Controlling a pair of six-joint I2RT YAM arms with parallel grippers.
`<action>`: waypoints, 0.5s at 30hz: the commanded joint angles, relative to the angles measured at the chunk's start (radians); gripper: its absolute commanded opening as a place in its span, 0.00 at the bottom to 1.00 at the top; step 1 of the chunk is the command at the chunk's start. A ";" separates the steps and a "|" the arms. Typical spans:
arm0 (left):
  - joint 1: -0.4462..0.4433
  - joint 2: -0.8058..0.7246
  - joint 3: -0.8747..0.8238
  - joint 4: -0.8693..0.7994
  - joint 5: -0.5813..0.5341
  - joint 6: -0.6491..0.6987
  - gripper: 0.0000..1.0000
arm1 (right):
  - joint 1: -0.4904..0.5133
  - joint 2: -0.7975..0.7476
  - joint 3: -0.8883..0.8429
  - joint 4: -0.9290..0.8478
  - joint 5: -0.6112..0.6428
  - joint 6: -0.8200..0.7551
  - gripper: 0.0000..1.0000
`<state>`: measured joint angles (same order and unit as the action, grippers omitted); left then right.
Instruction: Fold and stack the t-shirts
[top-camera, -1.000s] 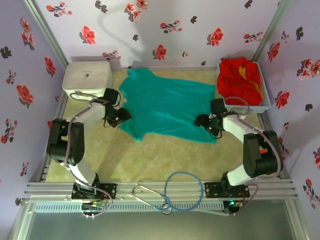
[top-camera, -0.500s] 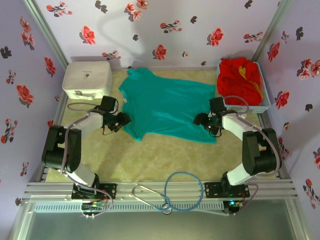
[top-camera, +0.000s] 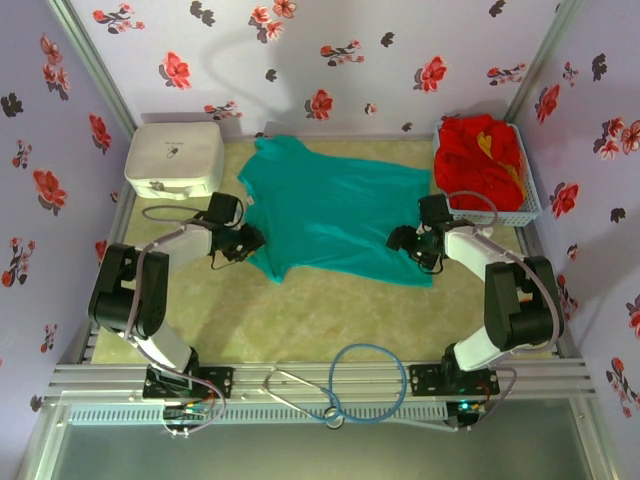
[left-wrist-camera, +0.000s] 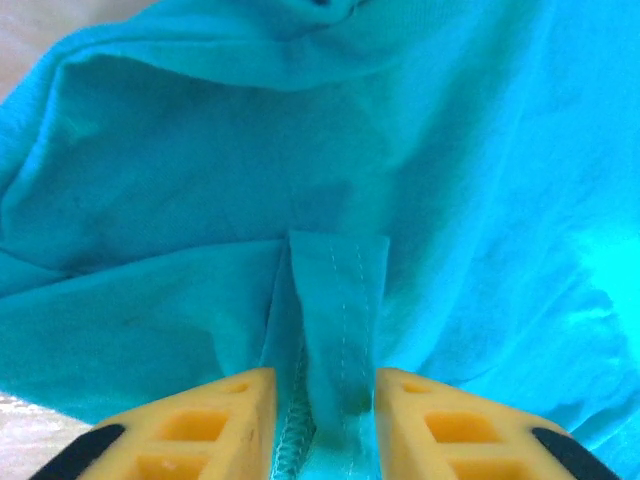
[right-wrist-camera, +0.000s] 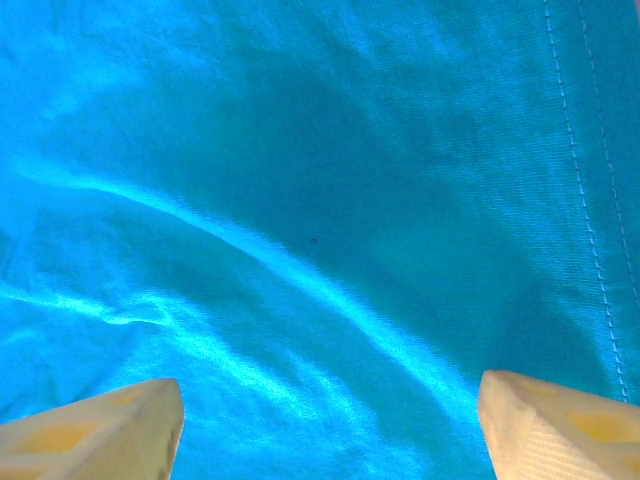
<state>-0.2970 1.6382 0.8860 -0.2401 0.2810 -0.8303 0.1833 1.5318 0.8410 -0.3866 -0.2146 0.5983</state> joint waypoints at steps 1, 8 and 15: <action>-0.011 -0.039 -0.016 -0.049 -0.025 0.004 0.24 | 0.004 -0.004 0.020 -0.004 -0.003 -0.006 0.78; -0.012 -0.131 -0.049 -0.121 -0.051 0.006 0.00 | 0.004 0.002 0.015 0.007 -0.009 -0.001 0.78; -0.020 -0.203 -0.067 -0.198 -0.060 -0.005 0.00 | 0.004 -0.001 0.013 0.009 -0.014 0.000 0.77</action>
<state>-0.3042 1.4811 0.8299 -0.3607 0.2413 -0.8303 0.1833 1.5318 0.8413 -0.3862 -0.2153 0.5987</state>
